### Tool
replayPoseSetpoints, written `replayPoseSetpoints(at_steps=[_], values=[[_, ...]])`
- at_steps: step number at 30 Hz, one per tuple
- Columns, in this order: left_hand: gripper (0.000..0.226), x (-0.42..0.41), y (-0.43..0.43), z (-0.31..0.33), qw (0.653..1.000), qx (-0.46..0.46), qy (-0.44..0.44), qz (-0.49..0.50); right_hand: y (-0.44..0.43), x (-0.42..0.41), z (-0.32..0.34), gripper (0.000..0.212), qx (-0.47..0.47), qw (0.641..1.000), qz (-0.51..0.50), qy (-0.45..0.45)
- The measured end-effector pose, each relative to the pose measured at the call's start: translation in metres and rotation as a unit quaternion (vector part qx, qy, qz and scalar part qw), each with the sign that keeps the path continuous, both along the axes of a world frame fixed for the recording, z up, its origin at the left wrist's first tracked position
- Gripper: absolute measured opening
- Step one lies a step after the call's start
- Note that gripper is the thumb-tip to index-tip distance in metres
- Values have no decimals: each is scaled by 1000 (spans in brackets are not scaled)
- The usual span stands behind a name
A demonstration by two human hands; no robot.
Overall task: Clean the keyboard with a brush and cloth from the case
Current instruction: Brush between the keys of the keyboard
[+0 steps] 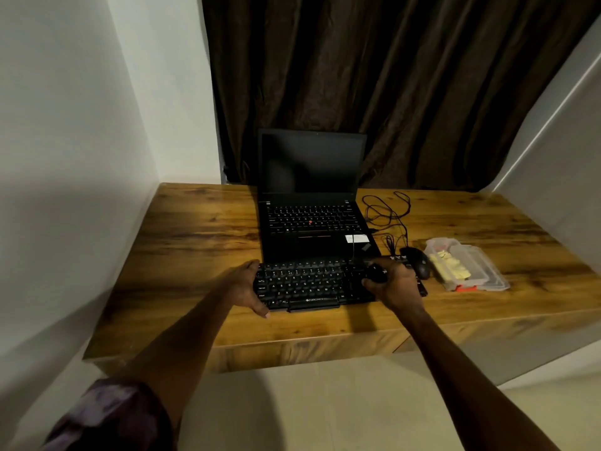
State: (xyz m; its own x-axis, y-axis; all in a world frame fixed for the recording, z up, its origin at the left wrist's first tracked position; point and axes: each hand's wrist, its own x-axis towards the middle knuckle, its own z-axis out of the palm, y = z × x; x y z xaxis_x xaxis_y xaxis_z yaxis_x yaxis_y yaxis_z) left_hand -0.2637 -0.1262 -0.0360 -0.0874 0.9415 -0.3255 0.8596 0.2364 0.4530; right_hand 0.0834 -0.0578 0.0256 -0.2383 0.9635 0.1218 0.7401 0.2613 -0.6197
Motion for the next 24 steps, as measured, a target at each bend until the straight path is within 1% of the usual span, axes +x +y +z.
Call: replayPoseSetpoints(at_steps=[3, 7, 13, 16, 19, 22, 24], values=[[155, 1, 0, 2, 1000, 1, 2, -1, 2, 10, 2, 39, -7, 1000, -24, -5], [151, -1, 1, -2, 1000, 2, -3, 4, 4, 24, 1, 34, 10, 997, -57, -46], [147, 0, 0, -1, 1000, -4, -18, 8, -8, -6, -2, 38, -8, 1000, -1, -15], [142, 1, -1, 2, 1000, 0, -16, 2, -6, -6, -3, 39, -27, 1000, -7, 7], [135, 2, -2, 3, 1000, 2, -14, 3, -4, 8, 2, 39, -15, 999, -32, -8], [139, 1, -2, 2, 1000, 4, -20, 6, -5, 15, 3, 41, 4, 998, -50, -33], [142, 1, -2, 3, 1000, 7, -24, 6, -9, 7, 3, 40, 7, 998, -37, -46]])
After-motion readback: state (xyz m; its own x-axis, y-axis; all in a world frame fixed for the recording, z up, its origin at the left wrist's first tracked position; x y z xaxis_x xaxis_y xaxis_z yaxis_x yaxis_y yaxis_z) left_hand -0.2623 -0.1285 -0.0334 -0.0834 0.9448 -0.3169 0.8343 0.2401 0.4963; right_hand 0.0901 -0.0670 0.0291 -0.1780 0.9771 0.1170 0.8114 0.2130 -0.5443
